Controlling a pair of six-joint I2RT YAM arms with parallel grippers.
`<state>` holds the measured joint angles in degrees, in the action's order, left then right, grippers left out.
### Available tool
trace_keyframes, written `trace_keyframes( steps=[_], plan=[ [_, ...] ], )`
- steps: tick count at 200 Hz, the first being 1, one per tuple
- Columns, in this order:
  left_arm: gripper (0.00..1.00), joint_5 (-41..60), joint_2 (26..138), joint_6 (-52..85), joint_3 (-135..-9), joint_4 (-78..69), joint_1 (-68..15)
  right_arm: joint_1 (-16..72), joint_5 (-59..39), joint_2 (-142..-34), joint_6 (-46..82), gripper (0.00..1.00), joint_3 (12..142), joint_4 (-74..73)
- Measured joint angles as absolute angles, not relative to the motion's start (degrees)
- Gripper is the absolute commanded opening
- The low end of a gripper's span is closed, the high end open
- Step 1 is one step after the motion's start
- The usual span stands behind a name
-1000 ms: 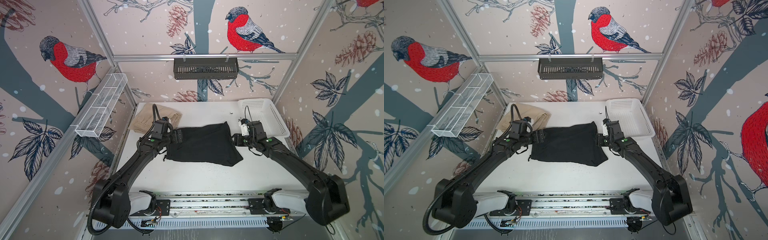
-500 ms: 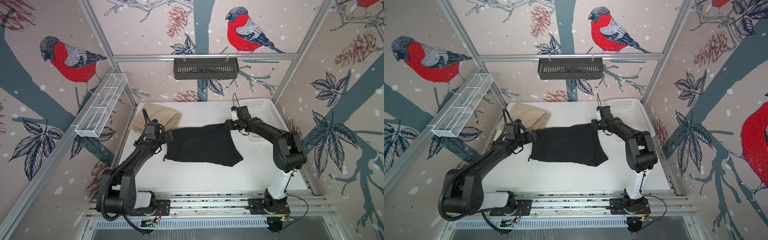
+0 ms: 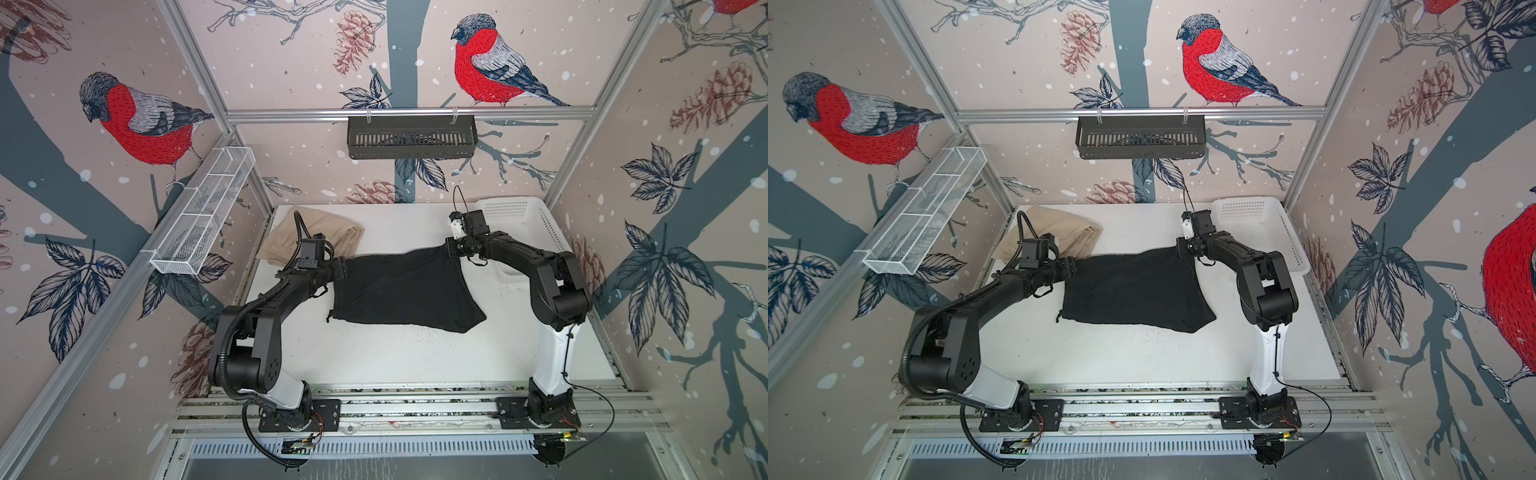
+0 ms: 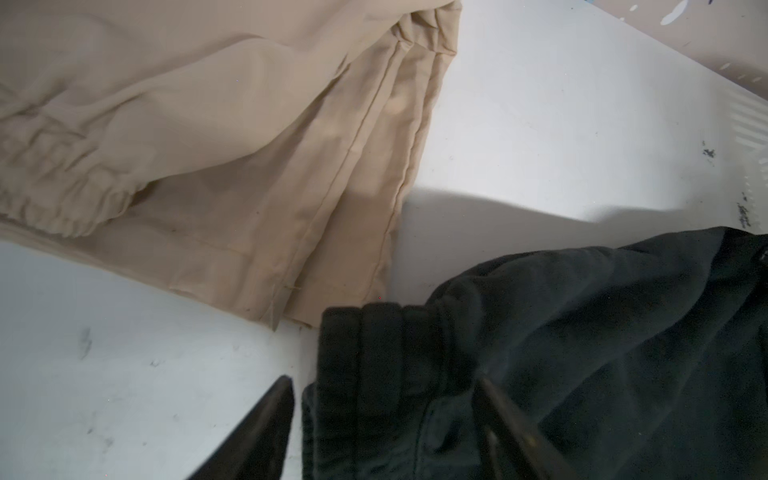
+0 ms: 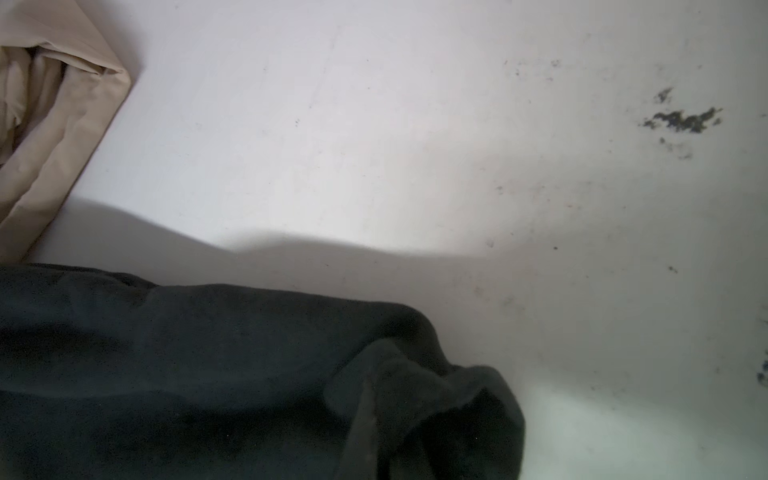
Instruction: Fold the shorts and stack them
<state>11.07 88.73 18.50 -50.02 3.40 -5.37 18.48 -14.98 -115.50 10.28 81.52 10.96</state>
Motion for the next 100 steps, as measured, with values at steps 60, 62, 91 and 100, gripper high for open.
trace_keyframes(
  steps=[60, 62, 91, 100],
  plan=[
    [0.00, 13.39, 88.90, 18.26, -50.74, 2.98, -5.37, 19.03, -14.74, -108.03, 9.08, 0.01, 78.32, 11.99],
    [0.00, 13.39, 88.86, 18.26, -50.81, 3.11, -5.37, 19.05, -14.74, -107.83, 9.08, 0.01, 78.28, 12.10],
    [0.00, 13.45, 86.43, 18.70, -51.46, 4.67, -5.37, 19.20, -14.76, -104.14, 8.84, 0.02, 76.64, 13.37],
    [0.24, 13.45, 85.43, 19.20, -51.44, 5.19, -5.37, 19.22, -14.79, -103.09, 8.84, 0.02, 75.88, 13.47]
  ],
)
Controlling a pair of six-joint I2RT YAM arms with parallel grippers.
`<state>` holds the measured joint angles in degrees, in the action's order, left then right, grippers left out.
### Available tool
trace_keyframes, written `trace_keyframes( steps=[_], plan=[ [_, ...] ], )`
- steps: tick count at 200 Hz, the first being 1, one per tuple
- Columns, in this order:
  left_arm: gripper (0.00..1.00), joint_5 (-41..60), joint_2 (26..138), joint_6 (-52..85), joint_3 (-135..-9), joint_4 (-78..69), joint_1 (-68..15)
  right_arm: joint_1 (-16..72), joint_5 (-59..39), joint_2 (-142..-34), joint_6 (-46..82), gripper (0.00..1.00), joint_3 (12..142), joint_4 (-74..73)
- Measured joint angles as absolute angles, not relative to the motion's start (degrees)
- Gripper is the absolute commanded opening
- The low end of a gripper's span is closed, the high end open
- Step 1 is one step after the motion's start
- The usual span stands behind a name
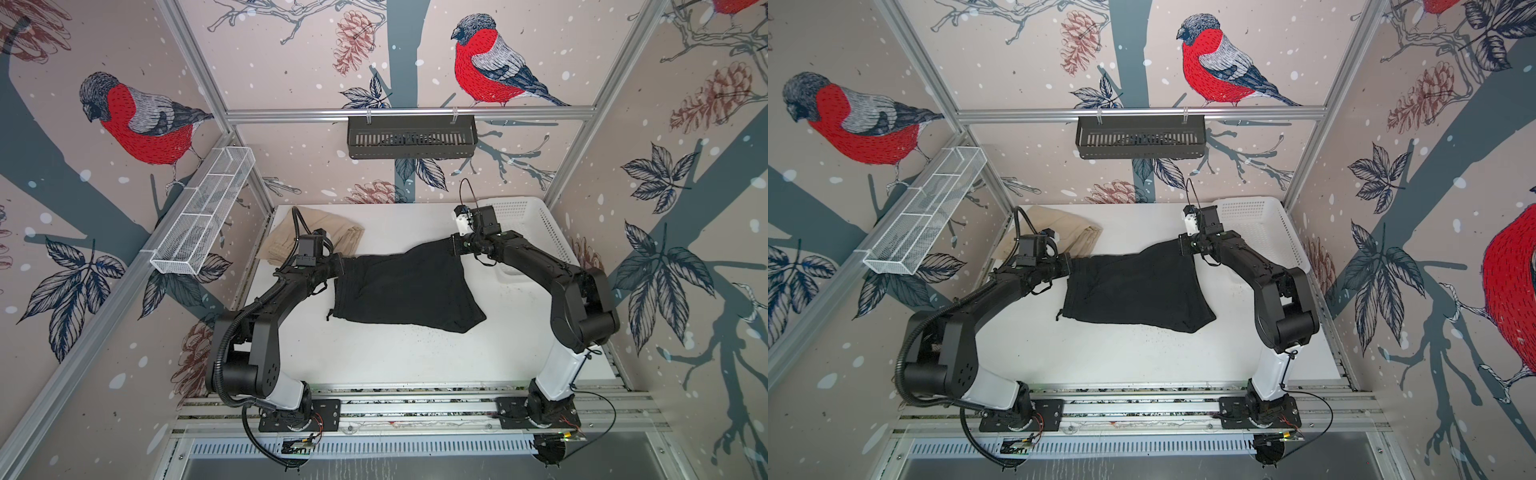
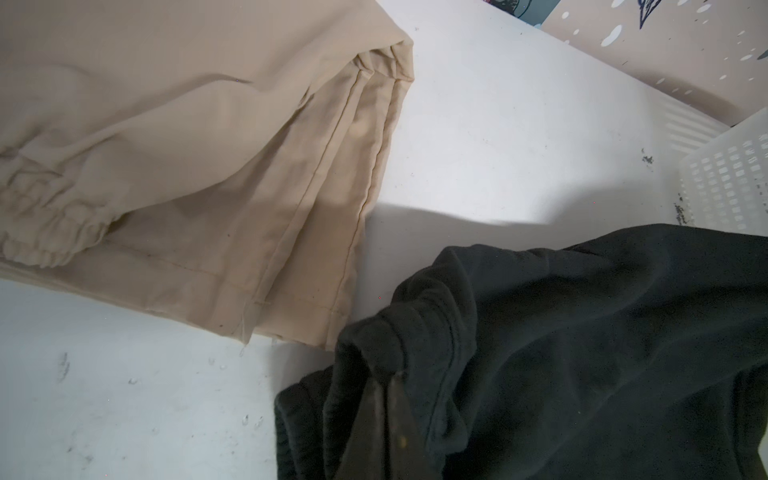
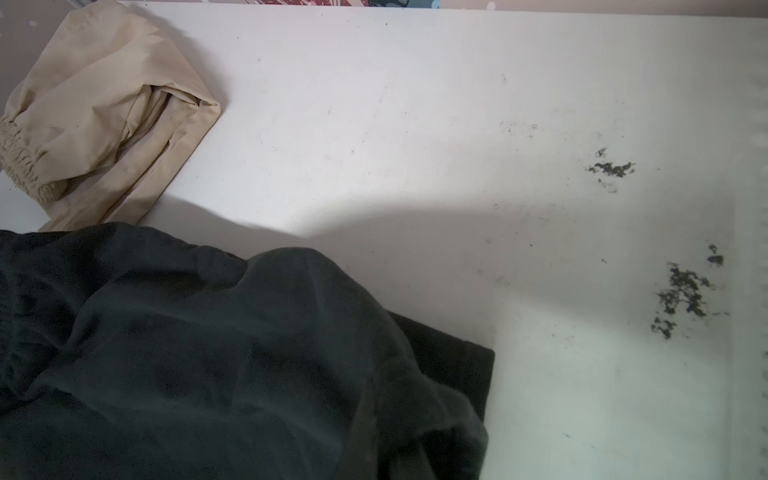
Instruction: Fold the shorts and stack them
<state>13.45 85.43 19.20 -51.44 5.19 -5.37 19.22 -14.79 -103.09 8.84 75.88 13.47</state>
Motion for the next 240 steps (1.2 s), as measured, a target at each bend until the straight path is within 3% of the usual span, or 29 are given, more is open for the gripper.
trace_keyframes(
  steps=[10, 24, 71, 92, 125, 200, 240],
  plan=[
    [0.54, 13.47, 84.62, 19.07, -51.35, 5.21, -5.37, 19.22, -14.79, -102.48, 8.84, 0.02, 75.40, 13.43],
    [0.70, 13.52, 84.44, 19.20, -51.35, 5.13, -5.37, 19.29, -14.85, -102.52, 8.84, 0.02, 75.22, 13.43],
    [0.71, 11.81, 88.73, 19.27, -52.16, 5.80, -5.37, 19.99, -15.66, -104.44, 8.82, 0.02, 76.20, 13.67],
    [0.63, 11.64, 90.70, 19.27, -52.16, 5.32, -5.30, 20.18, -16.14, -104.90, 8.62, 0.02, 77.23, 13.61],
    [0.00, 13.10, 92.51, 19.31, -52.21, 4.82, -5.30, 20.21, -16.12, -105.69, 7.60, 0.01, 78.43, 14.76],
    [0.00, 6.20, 82.56, 19.35, -52.99, 14.74, -5.19, 19.53, -13.41, -100.12, 7.51, 0.02, 77.23, 19.57],
    [0.00, 2.55, 85.14, 19.64, -52.80, 16.12, -5.13, 17.93, -13.34, -108.33, 7.51, 0.03, 80.64, 19.42]
  ],
)
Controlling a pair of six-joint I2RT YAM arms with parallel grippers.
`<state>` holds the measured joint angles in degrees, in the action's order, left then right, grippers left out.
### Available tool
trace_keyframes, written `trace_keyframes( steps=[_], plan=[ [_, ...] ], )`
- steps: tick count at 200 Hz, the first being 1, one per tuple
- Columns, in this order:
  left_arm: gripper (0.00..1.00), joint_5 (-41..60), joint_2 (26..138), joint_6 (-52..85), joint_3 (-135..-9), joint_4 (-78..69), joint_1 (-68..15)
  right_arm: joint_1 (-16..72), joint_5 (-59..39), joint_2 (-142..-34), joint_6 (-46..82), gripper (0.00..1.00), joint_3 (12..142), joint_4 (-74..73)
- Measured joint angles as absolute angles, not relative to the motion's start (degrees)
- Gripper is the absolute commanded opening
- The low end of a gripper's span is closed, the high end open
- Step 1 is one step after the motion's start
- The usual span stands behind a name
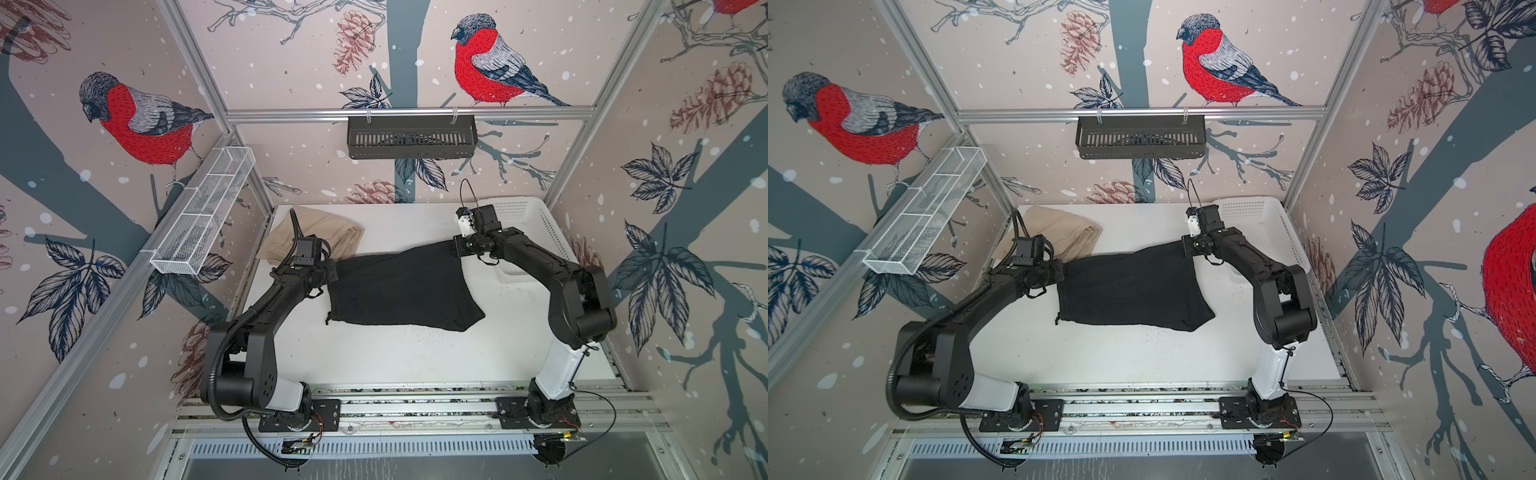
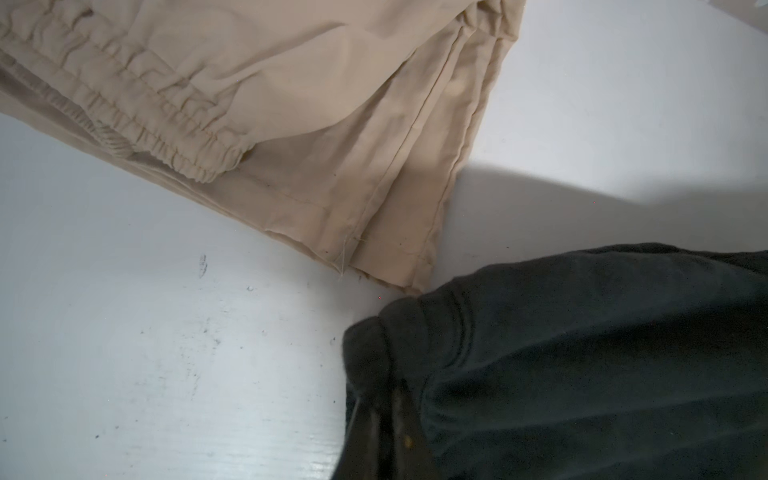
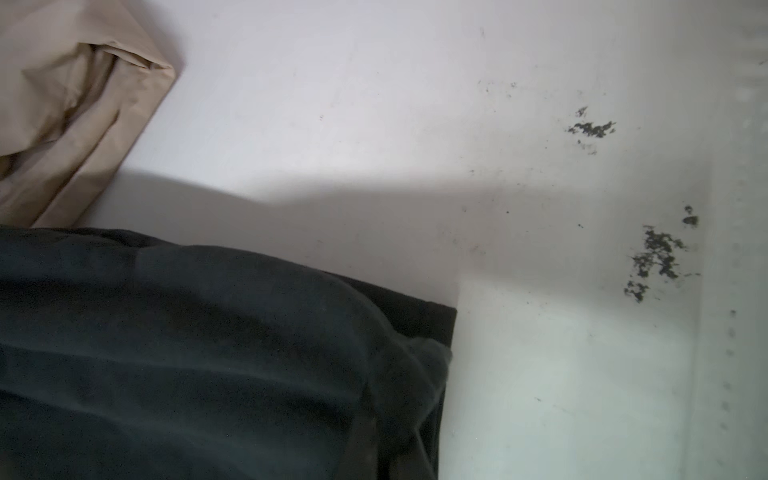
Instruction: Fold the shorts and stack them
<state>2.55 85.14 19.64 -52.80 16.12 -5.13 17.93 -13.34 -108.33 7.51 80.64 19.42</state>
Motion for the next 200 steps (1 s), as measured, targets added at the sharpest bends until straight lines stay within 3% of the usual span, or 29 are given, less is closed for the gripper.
trace_keyframes(
  steps=[3, 16, 27, 34, 59, 76, 111, 138, 173, 200],
  plan=[
    [0.03, 2.44, 85.89, 19.62, -53.06, 16.10, -5.13, 17.91, -13.39, -109.12, 7.51, 0.06, 81.08, 19.40],
    [0.44, 1.89, 89.10, 19.49, -54.06, 15.68, -5.13, 17.82, -13.45, -112.22, 7.51, 0.28, 82.83, 19.20],
    [0.67, 1.50, 91.24, 19.16, -54.72, 15.44, -5.13, 17.82, -13.54, -114.32, 7.49, 0.42, 84.16, 19.09],
    [0.77, 1.45, 92.47, 19.11, -55.07, 15.18, -5.08, 17.82, -13.74, -115.48, 7.49, 0.49, 85.03, 18.76],
    [0.96, 1.41, 94.35, 19.09, -57.21, 15.68, -5.08, 17.85, -14.59, -117.43, 7.51, 0.73, 87.07, 17.78],
    [0.97, 1.34, 93.01, 19.11, -59.31, 15.70, -5.08, 17.85, -14.57, -116.01, 7.53, 0.79, 86.30, 16.95],
    [0.97, -0.62, 85.27, 19.29, -61.95, 19.62, -5.08, 19.66, -13.06, -103.57, 7.84, 0.78, 76.95, 14.94],
    [0.97, 6.74, 79.40, 19.11, -56.45, 15.46, -5.39, 27.66, -12.58, -94.11, 9.98, 0.62, 66.48, 12.95],
    [0.97, 16.43, 81.71, 19.11, -48.88, 8.97, -7.46, 38.46, -11.09, -88.36, 15.81, 0.30, 54.98, 10.87],
    [0.97, 16.56, 86.00, 19.09, -47.48, 3.53, -7.68, 43.51, -10.09, -87.18, 21.06, 0.25, 47.57, 7.05]
  ],
)
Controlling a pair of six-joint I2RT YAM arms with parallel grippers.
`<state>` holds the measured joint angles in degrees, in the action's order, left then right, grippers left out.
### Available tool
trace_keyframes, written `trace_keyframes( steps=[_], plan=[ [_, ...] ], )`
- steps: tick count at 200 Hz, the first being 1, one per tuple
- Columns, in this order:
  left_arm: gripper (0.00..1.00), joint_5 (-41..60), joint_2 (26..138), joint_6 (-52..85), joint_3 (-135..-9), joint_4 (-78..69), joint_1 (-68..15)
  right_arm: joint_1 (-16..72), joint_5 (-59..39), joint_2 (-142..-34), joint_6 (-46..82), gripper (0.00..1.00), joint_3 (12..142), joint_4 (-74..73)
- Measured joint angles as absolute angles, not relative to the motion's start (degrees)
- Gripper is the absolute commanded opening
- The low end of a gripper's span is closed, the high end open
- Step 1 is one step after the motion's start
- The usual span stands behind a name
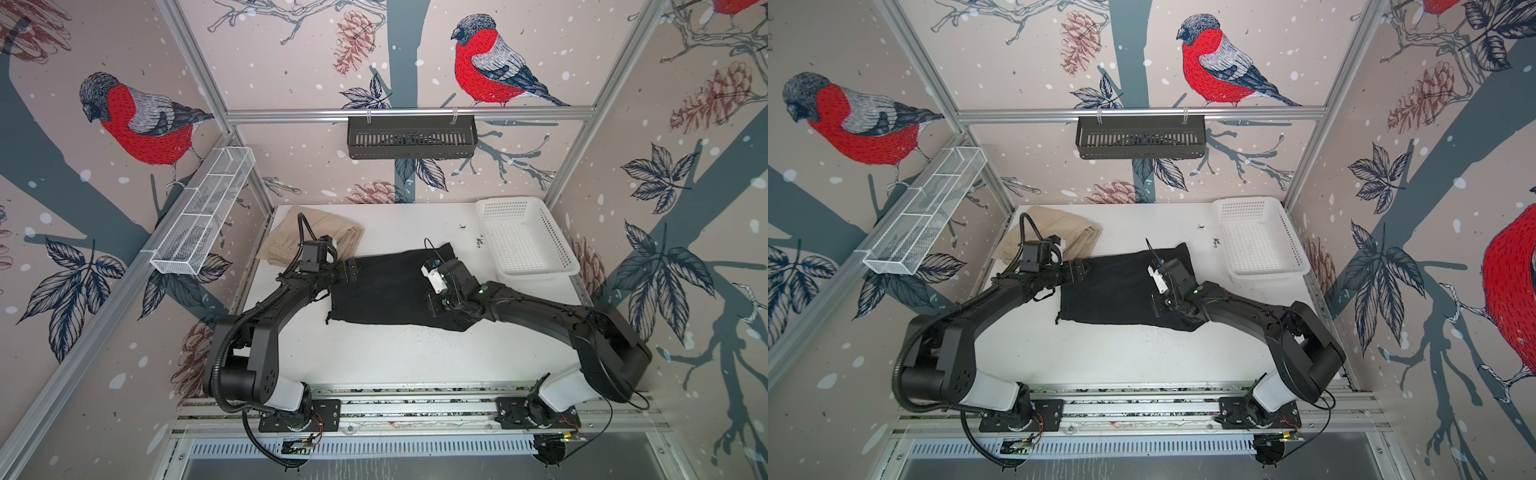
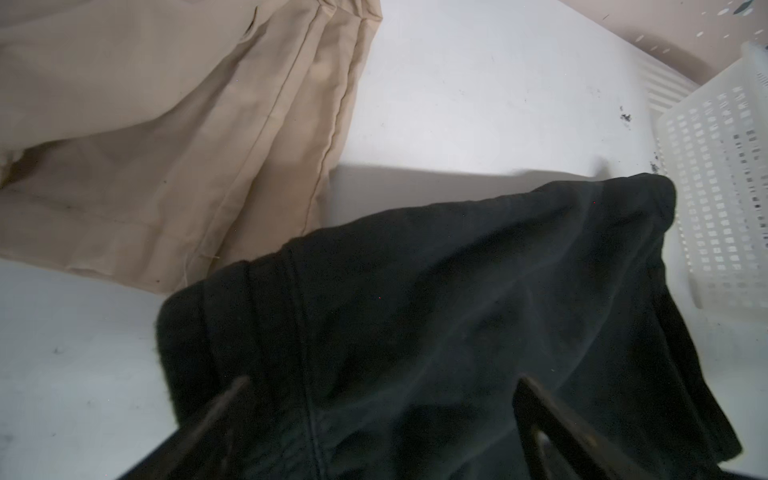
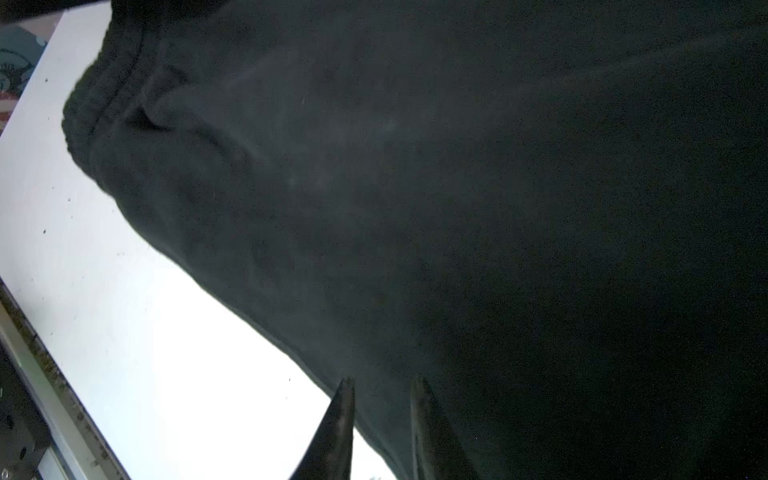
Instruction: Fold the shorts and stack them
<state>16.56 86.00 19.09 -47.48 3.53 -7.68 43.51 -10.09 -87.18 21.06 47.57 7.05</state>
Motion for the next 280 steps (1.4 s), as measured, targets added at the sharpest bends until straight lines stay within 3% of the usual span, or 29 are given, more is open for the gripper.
trace_keyframes(
  steps=[54, 107, 122, 145, 174, 198, 229, 280],
  plan=[
    [0.97, 17.15, 89.71, 19.75, -41.95, -4.97, -9.63, 43.07, -7.62, -84.09, 27.14, 0.22, 35.46, 2.15],
    [0.97, 17.12, 87.48, 23.29, -37.54, -10.28, -15.07, 31.40, -7.35, -75.90, 28.01, 0.22, 29.98, 3.16],
    [0.97, 17.98, 84.01, 25.45, -36.64, -7.86, -16.14, 27.81, -7.01, -72.99, 26.83, 0.26, 30.09, 5.15],
    [0.97, 16.64, 76.42, 27.00, -37.54, -1.52, -16.27, 27.16, -7.14, -67.59, 24.40, 0.41, 32.91, 8.38],
    [0.98, 8.16, 64.05, 28.14, -43.27, 7.35, -16.19, 35.99, -6.37, -64.95, 18.90, 0.63, 37.89, 8.16],
    [0.98, 0.27, 54.52, 28.03, -46.57, 11.64, -13.58, 47.48, -3.66, -69.58, 12.19, 0.81, 43.24, 6.52],
    [0.98, -1.74, 49.89, 27.27, -48.25, 16.62, -4.69, 57.52, 0.21, -81.73, 1.96, 0.90, 52.62, 4.97],
    [0.98, 8.54, 51.68, 25.36, -45.65, 21.02, 2.52, 67.26, 7.73, -102.39, -16.78, 1.00, 67.37, 4.82]
  ],
)
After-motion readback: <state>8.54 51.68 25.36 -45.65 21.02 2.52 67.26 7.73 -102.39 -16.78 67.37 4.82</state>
